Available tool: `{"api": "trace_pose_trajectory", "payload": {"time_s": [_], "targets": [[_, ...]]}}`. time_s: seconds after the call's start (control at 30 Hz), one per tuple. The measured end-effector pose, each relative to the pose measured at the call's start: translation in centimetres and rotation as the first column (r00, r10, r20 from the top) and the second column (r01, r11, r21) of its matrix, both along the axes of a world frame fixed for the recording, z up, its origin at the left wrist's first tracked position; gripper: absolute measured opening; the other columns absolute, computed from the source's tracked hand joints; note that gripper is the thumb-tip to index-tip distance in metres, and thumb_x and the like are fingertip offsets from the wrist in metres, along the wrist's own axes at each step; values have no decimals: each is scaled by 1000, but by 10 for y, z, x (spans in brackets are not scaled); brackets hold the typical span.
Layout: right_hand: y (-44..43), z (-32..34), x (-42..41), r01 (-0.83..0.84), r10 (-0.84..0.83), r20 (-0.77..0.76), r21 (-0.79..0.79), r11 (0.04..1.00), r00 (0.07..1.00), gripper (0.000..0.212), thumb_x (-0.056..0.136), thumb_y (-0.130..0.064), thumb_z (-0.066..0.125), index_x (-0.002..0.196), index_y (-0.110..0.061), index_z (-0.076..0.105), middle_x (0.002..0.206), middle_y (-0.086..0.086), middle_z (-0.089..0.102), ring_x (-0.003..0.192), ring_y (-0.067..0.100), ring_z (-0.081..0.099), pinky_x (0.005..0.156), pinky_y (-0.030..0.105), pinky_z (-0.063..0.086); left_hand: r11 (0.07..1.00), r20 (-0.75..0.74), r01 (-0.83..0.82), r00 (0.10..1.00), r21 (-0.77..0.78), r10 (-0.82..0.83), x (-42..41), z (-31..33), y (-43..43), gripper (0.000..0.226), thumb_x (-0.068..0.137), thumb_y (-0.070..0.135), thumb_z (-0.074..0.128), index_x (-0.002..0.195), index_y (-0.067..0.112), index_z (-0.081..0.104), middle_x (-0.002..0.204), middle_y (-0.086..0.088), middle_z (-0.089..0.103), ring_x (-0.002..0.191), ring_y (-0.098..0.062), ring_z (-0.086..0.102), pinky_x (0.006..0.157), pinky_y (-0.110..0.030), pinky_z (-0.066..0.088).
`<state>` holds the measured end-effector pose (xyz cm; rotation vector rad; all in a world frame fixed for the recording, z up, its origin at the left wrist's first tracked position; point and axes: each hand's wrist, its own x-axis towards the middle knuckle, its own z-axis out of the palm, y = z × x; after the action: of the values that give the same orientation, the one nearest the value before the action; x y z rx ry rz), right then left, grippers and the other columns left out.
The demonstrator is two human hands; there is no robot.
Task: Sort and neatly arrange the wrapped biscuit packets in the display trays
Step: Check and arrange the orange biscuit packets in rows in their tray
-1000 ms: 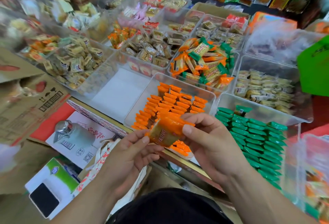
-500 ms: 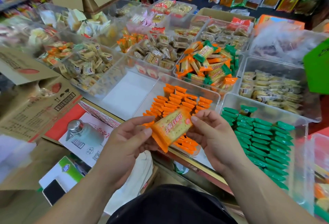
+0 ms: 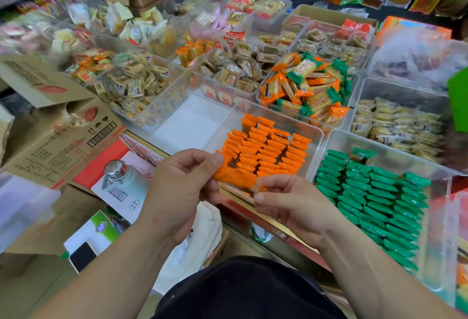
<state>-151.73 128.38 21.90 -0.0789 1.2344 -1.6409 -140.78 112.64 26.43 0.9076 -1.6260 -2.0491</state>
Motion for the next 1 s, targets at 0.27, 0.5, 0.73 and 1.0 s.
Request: {"api": "trace_pose_trajectory", "payload": {"time_s": [0.27, 0.5, 0.73, 1.0], "targets": [[-2, 2, -4, -39, 46, -94, 71, 997, 995, 18, 76, -24, 76, 71, -7, 70, 65, 8, 56, 53, 13, 50, 48, 21, 45, 968, -23, -14, 1000, -252, 8, 1, 1, -9, 11, 82, 14, 69, 89, 8, 75, 57, -9, 63, 48, -18, 56, 52, -24, 53], [-3, 1, -5, 82, -26, -303, 176, 981, 953, 28, 76, -34, 78, 80, -7, 71, 54, 6, 51, 44, 17, 43, 45, 28, 42, 941, 44, -19, 998, -339, 36, 0, -9, -16, 7, 87, 8, 72, 87, 13, 76, 54, -13, 58, 44, -21, 52, 50, -27, 51], [-2, 12, -7, 281, -280, -424, -62, 958, 861, 30, 81, -30, 70, 100, -7, 71, 87, 14, 76, 81, 29, 75, 62, 30, 59, 998, 67, -25, 997, -57, 29, -3, -17, -17, 14, 95, 7, 59, 95, 5, 73, 80, -14, 75, 65, -27, 71, 59, -29, 60], [1, -6, -19, 253, -305, -584, -173, 952, 752, 30, 76, -13, 77, 101, -27, 66, 99, 10, 74, 96, 26, 70, 88, 45, 56, 945, -2, 53, 998, -324, -57, -11, -28, -18, 40, 77, -16, 73, 101, 15, 64, 92, 0, 76, 87, -13, 71, 80, -21, 57]]}}
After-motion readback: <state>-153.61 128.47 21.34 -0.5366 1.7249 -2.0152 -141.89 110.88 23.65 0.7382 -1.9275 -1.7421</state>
